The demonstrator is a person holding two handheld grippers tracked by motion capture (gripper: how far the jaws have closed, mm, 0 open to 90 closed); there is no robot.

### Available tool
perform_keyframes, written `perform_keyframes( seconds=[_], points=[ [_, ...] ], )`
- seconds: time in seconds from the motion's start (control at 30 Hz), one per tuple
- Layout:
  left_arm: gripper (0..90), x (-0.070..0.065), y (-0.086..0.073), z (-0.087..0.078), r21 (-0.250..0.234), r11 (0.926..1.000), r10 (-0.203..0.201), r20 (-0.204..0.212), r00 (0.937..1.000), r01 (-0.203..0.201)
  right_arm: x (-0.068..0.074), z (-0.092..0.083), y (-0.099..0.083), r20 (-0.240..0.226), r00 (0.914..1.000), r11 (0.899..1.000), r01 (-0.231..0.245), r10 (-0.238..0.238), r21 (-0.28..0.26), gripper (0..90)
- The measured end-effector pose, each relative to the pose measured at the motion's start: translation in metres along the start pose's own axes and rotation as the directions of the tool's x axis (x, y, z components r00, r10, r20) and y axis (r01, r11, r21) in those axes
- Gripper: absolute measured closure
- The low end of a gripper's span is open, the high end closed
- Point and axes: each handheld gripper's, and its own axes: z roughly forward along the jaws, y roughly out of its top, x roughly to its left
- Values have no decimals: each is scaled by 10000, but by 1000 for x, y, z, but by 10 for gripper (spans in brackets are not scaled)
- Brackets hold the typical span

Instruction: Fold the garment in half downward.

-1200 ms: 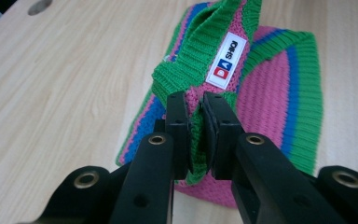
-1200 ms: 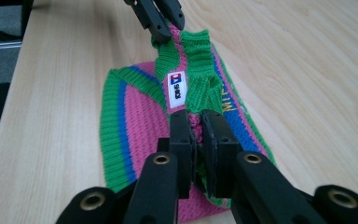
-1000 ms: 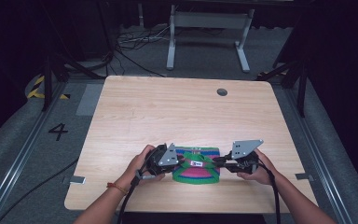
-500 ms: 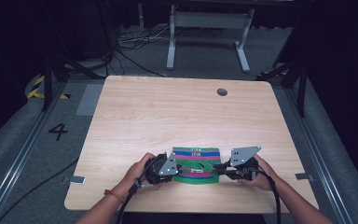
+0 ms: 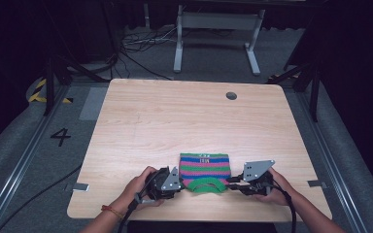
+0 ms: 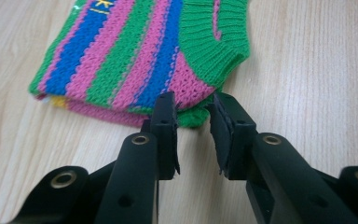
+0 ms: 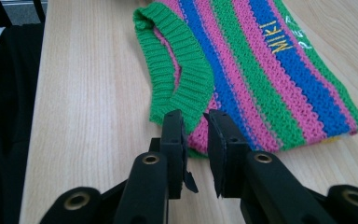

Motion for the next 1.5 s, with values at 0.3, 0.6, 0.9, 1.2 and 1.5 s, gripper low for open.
perform_keyframes(
  seconds=[0.3, 0.6, 0.9, 1.2, 1.5],
  points=[
    [638, 5, 10, -5, -883, 9933, -779, -275, 9966, 752, 3, -7, 3, 572, 9982, 9996, -143, 158, -260, 698],
    [626, 7, 20, 14, -873, 9905, -1030, 434, 9937, 1065, 6, 10, 9, 749, 9967, 9988, -270, 300, -411, 663],
    [607, 8, 8, 24, -571, 9915, -1131, 612, 9917, 1166, 12, 28, 2, 682, 9960, 9984, -570, 569, -3, 581],
    [598, 11, 0, 25, -895, 9891, -1108, 709, 9913, 1170, 15, 30, -4, 818, 9952, 9984, -525, 542, -224, 572],
    [447, 10, 9, 19, -385, 9916, -1236, -88, 9923, 1232, 17, 28, 3, 1071, 9938, 9994, -316, 300, 135, 437]
  ],
)
